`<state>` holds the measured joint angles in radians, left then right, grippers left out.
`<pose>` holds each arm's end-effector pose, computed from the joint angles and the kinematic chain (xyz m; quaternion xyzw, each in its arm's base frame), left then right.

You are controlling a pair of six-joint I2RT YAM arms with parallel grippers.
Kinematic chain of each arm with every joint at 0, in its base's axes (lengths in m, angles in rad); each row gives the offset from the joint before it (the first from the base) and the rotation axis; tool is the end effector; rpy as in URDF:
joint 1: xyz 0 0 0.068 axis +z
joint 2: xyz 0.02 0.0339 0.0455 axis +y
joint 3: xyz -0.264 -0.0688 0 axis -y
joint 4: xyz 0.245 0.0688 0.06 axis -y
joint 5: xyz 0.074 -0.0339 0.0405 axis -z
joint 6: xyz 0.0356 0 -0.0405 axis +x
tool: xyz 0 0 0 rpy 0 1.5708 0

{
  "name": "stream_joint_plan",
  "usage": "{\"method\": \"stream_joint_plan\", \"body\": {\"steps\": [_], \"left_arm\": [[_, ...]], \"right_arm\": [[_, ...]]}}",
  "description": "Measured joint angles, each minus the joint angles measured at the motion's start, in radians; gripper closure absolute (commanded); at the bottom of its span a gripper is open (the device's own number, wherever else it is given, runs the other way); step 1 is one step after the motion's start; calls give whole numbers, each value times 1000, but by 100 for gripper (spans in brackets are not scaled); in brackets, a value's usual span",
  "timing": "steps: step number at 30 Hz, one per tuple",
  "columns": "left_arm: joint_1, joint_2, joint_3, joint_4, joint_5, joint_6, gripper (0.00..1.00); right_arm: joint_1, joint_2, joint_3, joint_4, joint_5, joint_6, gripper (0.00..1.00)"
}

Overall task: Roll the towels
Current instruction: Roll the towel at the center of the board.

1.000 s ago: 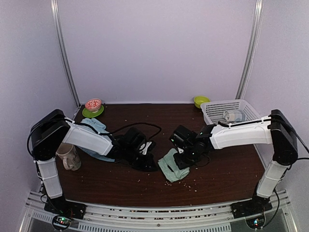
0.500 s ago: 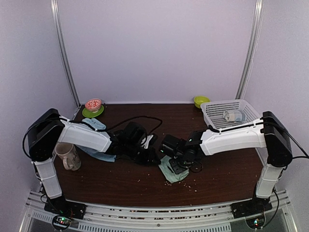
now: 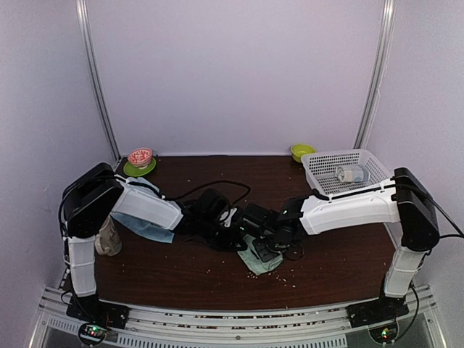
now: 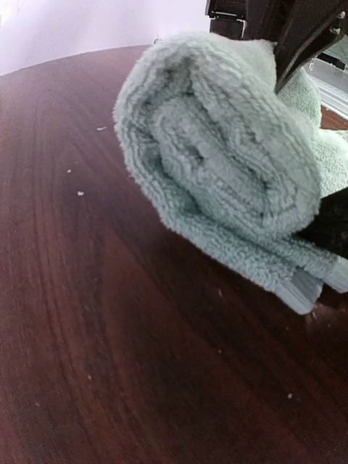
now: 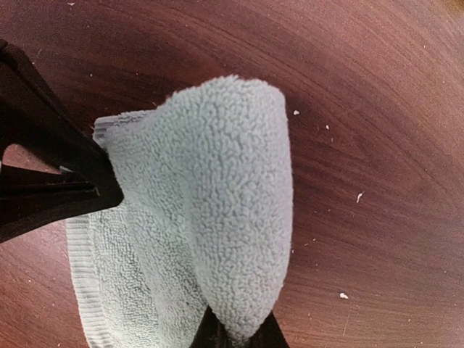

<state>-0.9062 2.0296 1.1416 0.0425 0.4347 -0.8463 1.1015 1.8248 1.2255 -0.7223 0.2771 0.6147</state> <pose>0.2402 -0.3309 0.1184 0.1038 0.9103 -0.3952 0.0668 0.1666 0.3070 0.1755 -0.2202 0.9579 0.0035 0.1842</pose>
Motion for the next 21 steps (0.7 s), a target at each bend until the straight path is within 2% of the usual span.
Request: {"method": "stream_joint_plan", "body": {"steps": [11,21], "left_arm": [[0,16,0,43,15,-43,100],[0,-155,-112,-8,6,-24,100]], "right_arm": [[8,0,0,15,-7,-17,100],[12,0,0,21,-7,-24,100]]}}
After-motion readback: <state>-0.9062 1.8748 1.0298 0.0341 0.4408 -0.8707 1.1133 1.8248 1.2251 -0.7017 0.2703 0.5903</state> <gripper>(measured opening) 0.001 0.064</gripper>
